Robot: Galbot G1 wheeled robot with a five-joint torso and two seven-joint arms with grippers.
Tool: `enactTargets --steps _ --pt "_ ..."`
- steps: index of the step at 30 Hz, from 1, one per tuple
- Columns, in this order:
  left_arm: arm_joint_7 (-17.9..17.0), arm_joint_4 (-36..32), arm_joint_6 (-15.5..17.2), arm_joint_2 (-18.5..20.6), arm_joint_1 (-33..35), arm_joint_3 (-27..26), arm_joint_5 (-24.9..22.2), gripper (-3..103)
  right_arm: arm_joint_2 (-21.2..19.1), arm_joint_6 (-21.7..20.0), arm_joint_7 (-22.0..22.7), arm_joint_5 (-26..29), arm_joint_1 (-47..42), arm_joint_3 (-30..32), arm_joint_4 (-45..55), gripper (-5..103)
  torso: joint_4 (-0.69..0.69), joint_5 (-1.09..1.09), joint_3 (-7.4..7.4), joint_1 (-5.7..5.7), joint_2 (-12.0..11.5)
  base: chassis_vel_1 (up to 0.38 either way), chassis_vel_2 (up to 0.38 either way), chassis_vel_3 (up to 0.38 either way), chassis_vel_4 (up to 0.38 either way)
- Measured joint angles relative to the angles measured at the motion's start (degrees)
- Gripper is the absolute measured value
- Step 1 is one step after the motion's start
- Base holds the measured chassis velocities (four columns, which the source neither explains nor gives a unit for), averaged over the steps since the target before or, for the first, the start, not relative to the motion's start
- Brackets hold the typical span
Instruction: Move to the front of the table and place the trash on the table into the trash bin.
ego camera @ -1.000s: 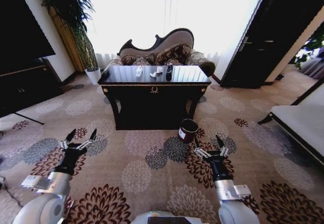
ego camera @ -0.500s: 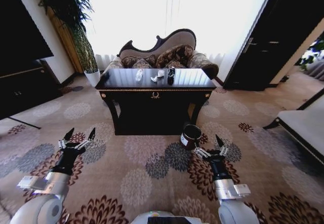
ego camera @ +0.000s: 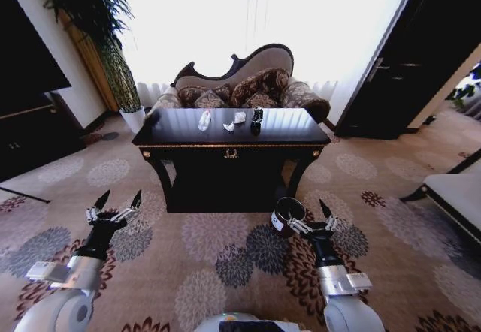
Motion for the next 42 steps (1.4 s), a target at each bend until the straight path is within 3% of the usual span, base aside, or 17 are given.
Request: enactTargets --steps 12,42 --pt "0.5 -2.9 1.4 1.0 -0.6 -3.6 -3.6 100 -0.6 -1.2 -0.8 2.0 -0.1 2.6 4.6 100 -0.01 0.00 0.00 0.01 0.0 -0.197 0.206 0.208 -0.201" --pt "1.5 -4.8 1.0 0.3 -0.4 -4.9 -3.0 100 -0.9 -1.2 -0.9 3.0 0.0 3.7 5.4 100 0.00 0.00 0.00 0.00 0.0 -0.162 0.164 0.155 -0.163"
